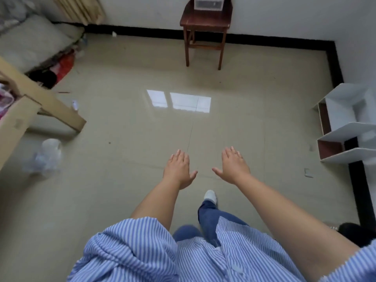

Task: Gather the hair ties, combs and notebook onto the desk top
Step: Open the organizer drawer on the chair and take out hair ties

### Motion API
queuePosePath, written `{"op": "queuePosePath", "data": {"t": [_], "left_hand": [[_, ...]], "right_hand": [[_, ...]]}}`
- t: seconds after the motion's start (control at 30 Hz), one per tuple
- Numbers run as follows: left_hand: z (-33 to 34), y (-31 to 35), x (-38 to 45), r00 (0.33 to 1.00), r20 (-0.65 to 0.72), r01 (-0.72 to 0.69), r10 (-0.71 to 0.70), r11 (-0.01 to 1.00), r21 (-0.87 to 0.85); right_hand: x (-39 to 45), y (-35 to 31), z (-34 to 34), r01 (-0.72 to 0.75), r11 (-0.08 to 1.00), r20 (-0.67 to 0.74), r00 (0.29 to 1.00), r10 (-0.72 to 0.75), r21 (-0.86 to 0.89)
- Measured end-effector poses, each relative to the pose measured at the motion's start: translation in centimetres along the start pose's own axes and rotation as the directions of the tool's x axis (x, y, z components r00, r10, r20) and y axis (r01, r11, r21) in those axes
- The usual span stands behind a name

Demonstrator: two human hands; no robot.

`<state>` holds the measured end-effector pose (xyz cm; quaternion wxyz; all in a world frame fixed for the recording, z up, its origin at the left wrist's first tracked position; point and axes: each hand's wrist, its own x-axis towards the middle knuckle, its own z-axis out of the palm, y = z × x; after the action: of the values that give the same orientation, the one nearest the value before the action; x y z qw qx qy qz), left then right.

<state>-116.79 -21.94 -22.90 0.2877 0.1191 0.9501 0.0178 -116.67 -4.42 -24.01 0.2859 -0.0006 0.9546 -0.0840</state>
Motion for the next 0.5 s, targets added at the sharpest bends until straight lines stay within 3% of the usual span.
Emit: {"op": "queuePosePath", "data": {"t": [0.33,0.5], "left_hand": [[-16.2,-7.8,24.7,0.999,-0.035,0.0,0.0,1.0,0.0],[-26.0,-11.6,38.0,0.997,-0.036,-0.071,0.073,0.996,0.045]], "right_hand": [[25.4,-1.6,-15.9,0.008,1.0,-0.009,1.0,-0.008,0.012],[38.7,-2.2,-26.0,-0.076,0.995,-0.007,0.997,0.076,0.063]]}}
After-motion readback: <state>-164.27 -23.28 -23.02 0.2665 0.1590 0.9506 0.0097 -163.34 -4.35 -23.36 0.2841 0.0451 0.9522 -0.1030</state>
